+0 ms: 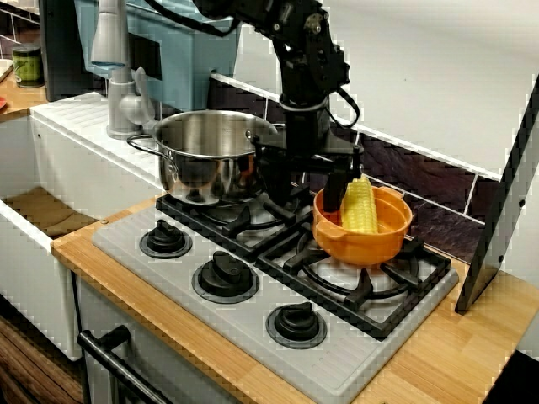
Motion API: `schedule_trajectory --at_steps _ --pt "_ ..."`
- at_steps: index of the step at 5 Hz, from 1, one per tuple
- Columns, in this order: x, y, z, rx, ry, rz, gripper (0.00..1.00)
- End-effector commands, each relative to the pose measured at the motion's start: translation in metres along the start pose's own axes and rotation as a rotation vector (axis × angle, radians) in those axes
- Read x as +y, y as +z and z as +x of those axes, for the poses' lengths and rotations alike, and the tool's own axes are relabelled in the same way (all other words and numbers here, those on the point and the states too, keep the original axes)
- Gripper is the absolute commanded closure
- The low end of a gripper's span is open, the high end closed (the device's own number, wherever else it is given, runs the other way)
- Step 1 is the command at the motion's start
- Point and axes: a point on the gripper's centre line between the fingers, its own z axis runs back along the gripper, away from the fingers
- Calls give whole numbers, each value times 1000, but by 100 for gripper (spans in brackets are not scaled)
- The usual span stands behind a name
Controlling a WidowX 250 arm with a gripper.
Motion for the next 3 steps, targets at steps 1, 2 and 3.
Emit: schedule_trajectory --at_steps 1,2,3 --pt "-4 5 11 -46 9 -16 0" --pt "-4 2 12 -42 9 -13 0" --pt "-4 0 13 -39 -2 -12 6"
